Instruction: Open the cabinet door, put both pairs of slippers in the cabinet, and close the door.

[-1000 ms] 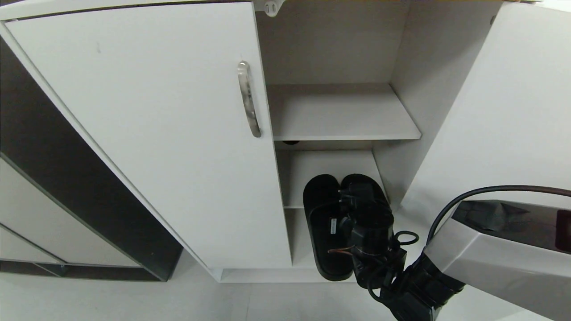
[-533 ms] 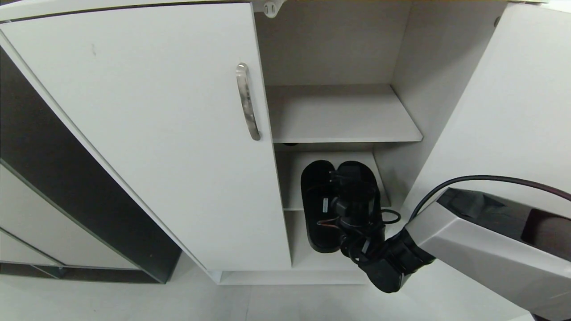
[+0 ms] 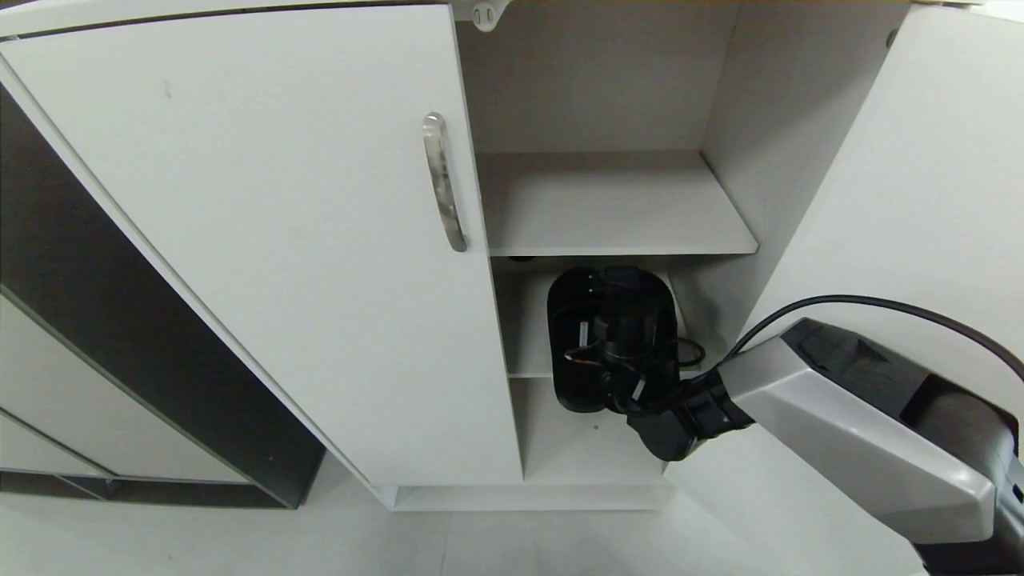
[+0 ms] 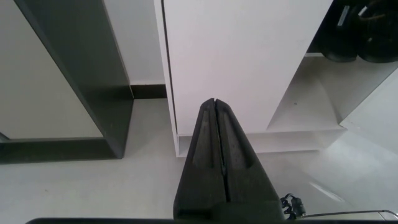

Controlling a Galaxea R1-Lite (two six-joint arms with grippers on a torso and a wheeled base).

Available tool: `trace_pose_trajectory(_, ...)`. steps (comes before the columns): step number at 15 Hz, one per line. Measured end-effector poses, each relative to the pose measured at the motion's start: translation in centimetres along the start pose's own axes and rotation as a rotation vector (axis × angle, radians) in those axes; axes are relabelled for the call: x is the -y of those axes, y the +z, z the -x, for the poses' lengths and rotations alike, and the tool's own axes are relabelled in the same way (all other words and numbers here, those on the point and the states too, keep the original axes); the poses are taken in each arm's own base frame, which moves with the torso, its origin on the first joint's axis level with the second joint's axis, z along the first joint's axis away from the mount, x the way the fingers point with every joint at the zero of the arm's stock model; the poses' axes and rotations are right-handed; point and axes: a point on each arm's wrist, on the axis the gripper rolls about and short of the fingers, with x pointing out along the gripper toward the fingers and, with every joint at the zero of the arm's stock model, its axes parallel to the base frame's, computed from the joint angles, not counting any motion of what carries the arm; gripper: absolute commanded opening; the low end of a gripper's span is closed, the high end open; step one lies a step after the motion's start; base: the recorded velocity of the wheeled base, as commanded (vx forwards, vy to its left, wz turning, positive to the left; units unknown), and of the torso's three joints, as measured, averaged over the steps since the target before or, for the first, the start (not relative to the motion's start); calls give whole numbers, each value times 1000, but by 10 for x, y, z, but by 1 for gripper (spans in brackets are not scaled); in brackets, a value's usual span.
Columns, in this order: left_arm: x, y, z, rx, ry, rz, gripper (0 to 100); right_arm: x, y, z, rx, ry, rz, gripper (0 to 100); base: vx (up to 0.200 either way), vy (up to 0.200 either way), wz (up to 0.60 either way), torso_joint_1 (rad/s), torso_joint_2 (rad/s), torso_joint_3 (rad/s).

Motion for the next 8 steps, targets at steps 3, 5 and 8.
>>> trace_pose_trajectory(3,0,0,0,0,-1,0,0,-2,8,-16,5,-19,-3,0,0,0,0,0,0,0)
trace_pose_trajectory(5,0,0,0,0,-1,0,0,-3,9,-24,6,-26,-4,0,0,0,0,0,0,0)
trace_pose_trajectory(8,0,0,0,0,1,0,0,-8,10,-34,13,-33,-8,0,0,0,0,0,0,0)
